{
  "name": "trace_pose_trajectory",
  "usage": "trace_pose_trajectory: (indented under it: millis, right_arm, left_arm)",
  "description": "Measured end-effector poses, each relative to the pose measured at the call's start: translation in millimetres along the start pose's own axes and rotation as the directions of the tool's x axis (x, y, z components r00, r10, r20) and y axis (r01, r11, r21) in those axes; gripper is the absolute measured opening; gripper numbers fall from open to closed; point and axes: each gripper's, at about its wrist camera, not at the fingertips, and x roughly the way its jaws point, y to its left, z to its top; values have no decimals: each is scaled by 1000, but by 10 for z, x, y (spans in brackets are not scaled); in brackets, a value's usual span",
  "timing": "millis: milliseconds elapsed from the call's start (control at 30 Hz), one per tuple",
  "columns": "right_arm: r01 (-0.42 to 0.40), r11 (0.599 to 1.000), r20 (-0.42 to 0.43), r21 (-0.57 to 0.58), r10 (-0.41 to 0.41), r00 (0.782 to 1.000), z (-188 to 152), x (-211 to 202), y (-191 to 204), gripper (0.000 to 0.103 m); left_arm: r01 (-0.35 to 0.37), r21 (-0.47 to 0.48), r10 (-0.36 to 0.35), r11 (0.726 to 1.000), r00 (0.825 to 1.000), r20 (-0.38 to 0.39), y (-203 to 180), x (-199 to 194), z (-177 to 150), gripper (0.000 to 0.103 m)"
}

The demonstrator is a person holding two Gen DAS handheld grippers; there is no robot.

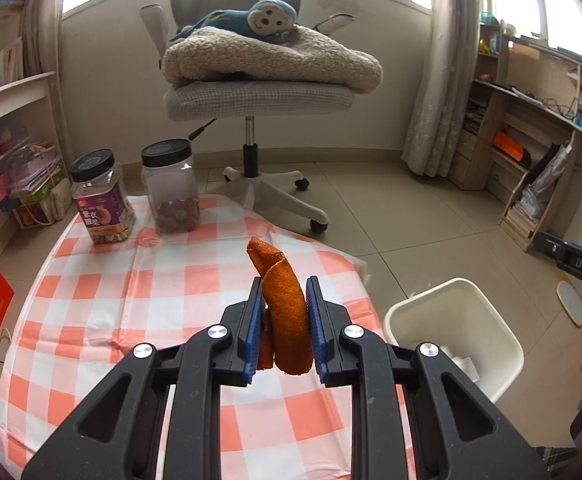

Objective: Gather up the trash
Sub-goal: 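Carry the orange peel and tissue wad over the white bin and release both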

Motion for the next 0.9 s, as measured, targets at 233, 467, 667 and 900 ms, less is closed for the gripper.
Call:
trace_pose_trajectory:
  millis: [233, 467, 667, 900]
  right_arm:
    - [90, 995, 77, 48, -94, 993, 38, -175, -411, 92]
    - [157, 978, 95, 139, -171, 981, 39, -290, -922, 96]
    - [204, 946, 113, 253, -239, 965, 16, -479, -1264, 96]
    - [204, 942, 220, 267, -266, 938, 53, -825, -1097, 96]
  left_arm:
    - [129, 30, -128, 991, 990, -51, -708, 144, 39, 22]
    - [283, 74, -273, 956, 955, -119, -1562, 304, 141, 23]
    - [352, 85, -336, 932, 928, -163, -1894, 376, 198, 52]
    - [275, 158, -273, 948, 961, -33, -1748, -68, 342, 83]
